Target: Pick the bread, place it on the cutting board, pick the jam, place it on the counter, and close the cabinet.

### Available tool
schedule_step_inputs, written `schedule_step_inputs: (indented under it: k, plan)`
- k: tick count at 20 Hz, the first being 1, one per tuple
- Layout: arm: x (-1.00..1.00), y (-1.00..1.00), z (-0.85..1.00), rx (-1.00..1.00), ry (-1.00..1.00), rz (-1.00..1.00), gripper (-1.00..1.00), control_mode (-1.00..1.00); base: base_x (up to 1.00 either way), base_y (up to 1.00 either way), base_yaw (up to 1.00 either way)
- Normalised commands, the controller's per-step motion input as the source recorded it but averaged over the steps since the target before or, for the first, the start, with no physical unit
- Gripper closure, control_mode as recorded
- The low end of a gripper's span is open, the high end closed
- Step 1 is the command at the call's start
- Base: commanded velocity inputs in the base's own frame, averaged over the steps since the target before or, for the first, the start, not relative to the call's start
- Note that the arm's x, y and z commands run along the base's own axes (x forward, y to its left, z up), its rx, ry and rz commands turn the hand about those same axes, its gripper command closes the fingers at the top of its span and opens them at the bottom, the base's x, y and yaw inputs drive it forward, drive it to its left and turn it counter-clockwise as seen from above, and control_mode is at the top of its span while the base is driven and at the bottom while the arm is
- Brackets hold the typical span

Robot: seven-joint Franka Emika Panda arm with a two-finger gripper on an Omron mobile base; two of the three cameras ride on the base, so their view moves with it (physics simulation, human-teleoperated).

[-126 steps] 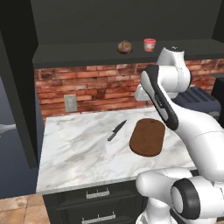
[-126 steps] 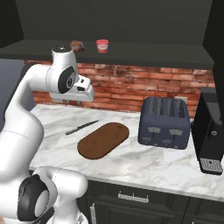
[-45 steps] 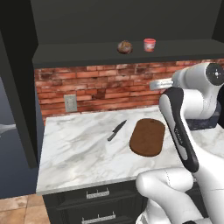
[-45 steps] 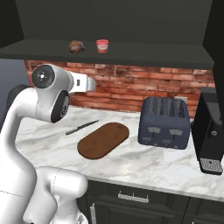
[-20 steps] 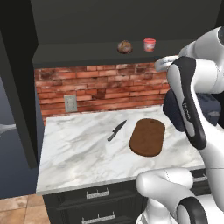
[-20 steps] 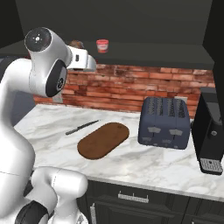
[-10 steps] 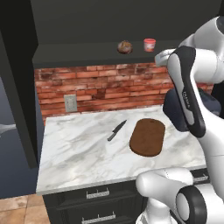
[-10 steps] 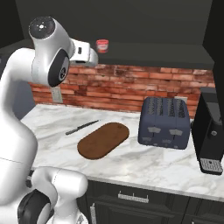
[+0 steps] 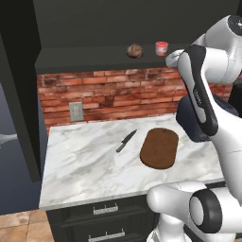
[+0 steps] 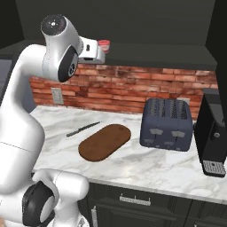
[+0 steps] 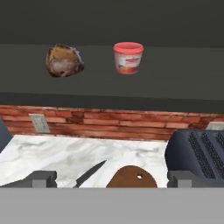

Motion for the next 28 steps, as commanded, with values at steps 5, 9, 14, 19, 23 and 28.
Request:
schedule_step_inputs:
  k: [5,9,14,19,23,28]
  plan:
    - [0.4,-0.02,0.0,0.0,0.0,0.0,-1.0,-1.0,0.0,0.0,0.0]
    - [0.49,-0.01,0.0,0.0,0.0,0.0,-1.0,-1.0,0.0,0.0,0.0]
    - [0.49,0.0,0.0,0.0,0.0,0.0,-1.0,-1.0,0.0,0.0,0.0]
    - [0.52,-0.01,0.0,0.0,0.0,0.0,-1.0,-1.0,0.0,0.0,0.0]
    - [0.49,-0.05,0.0,0.0,0.0,0.0,-1.0,-1.0,0.0,0.0,0.0]
    - [0.47,-0.08,0.0,0.0,0.0,0.0,-1.0,-1.0,0.0,0.0,0.0]
